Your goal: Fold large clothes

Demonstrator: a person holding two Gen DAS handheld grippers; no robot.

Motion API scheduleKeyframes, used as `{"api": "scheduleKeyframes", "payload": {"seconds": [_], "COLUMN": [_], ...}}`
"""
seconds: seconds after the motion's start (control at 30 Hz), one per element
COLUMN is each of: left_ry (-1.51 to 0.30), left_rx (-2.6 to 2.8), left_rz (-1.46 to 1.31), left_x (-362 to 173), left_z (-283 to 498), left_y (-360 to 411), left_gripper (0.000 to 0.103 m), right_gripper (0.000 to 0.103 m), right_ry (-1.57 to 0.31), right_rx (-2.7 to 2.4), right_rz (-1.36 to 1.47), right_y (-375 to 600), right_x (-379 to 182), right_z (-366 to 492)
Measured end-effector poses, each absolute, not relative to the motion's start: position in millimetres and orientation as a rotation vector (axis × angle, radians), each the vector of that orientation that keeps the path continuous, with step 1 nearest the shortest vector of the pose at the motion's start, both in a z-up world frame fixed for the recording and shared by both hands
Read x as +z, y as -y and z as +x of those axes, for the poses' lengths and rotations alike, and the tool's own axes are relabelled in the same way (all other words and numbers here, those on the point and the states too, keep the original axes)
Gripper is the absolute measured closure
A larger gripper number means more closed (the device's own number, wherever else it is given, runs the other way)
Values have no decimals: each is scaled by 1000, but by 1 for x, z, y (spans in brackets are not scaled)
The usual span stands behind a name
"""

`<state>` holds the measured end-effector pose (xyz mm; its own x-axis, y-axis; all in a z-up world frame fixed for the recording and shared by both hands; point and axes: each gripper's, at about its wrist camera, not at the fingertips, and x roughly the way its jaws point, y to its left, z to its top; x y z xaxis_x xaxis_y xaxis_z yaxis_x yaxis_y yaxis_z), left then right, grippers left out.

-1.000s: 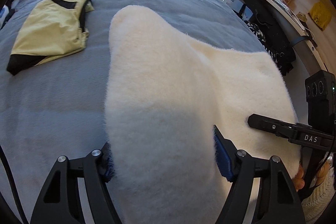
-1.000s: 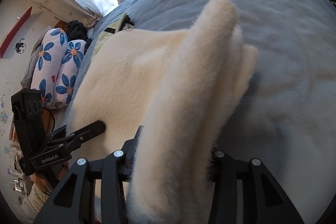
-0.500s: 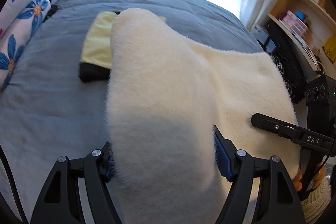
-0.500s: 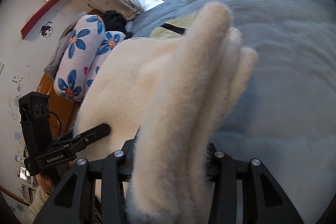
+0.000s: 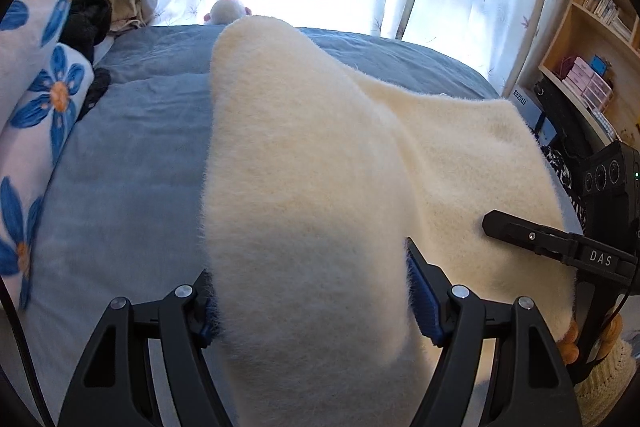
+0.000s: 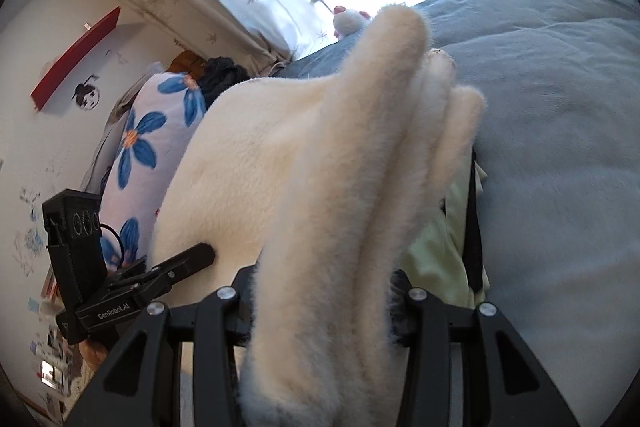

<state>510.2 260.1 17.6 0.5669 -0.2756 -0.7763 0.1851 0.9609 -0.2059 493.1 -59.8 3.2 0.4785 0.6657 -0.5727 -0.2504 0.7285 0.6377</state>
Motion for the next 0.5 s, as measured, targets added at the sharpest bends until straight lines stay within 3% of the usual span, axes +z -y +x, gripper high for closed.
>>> {"api": "scheduleKeyframes", "payload": {"seconds": [0.13, 0.2, 0.23, 0.3, 0.5], "left_ry": [-991, -1065, -1070, -1036, -1015], "left_rx": [-301, -270, -269, -340, -333], "left_rz": [-135, -147, -167, -296, -256], "left_x": [-46, -99, -117, -138, -132], "left_z": [573, 601, 606, 609, 606], "left_y": [-276, -283, -286, -300, -301], "left_gripper": [29, 23, 14, 10, 10], "right_gripper": [60, 59, 50, 44, 40], "right_ry": [-957, -1035, -1045, -1000, -1042], "right_rx": [556, 499, 478, 539, 559], "right_rz": [574, 569, 577, 685, 637], "right_y": [57, 58, 61, 77, 83], "right_x": [-63, -112, -133, -161, -148], "right_z": [547, 566, 570, 568, 557]}}
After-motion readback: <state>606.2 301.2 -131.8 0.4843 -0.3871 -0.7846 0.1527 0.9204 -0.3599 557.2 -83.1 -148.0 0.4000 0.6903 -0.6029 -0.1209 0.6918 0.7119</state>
